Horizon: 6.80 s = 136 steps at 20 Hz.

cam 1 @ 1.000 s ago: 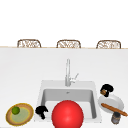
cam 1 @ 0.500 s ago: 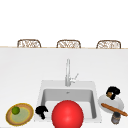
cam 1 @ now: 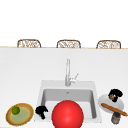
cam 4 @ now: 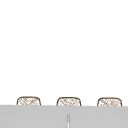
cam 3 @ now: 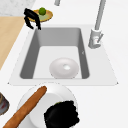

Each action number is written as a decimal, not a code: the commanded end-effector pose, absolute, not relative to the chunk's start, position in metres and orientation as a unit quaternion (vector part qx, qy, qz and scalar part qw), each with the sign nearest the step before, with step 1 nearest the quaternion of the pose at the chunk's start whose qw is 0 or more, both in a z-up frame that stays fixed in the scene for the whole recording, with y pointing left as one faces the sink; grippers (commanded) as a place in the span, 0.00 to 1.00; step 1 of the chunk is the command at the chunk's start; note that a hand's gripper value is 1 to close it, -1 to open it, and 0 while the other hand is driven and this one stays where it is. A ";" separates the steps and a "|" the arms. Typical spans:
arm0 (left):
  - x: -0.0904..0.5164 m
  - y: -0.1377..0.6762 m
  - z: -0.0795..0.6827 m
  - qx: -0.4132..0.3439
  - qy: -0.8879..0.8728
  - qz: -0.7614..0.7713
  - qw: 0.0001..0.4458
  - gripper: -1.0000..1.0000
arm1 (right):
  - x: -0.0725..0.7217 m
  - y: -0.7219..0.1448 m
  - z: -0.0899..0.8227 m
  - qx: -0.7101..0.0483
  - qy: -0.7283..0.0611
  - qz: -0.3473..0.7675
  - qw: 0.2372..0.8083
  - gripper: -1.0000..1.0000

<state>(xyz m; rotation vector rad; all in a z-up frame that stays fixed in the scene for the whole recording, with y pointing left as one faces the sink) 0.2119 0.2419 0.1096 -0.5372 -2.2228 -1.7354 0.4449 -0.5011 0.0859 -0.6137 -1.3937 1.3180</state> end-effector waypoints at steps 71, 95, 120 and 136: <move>0.212 0.242 0.110 -0.185 -0.767 -0.599 0.135 0.50 | 0.427 -0.285 0.161 -0.353 -0.436 0.634 0.532 0.00; 0.212 0.242 0.110 -0.185 -0.767 -0.599 0.135 0.50 | 0.401 -0.171 0.134 -0.422 -0.352 0.680 0.486 0.00; 0.212 0.242 0.110 -0.185 -0.767 -0.599 0.135 0.50 | 0.434 -0.124 0.269 -0.481 -0.415 0.628 0.450 0.00; 0.212 0.242 0.110 -0.185 -0.767 -0.599 0.135 0.50 | 0.509 -0.083 0.285 -0.434 -0.382 0.669 0.467 0.00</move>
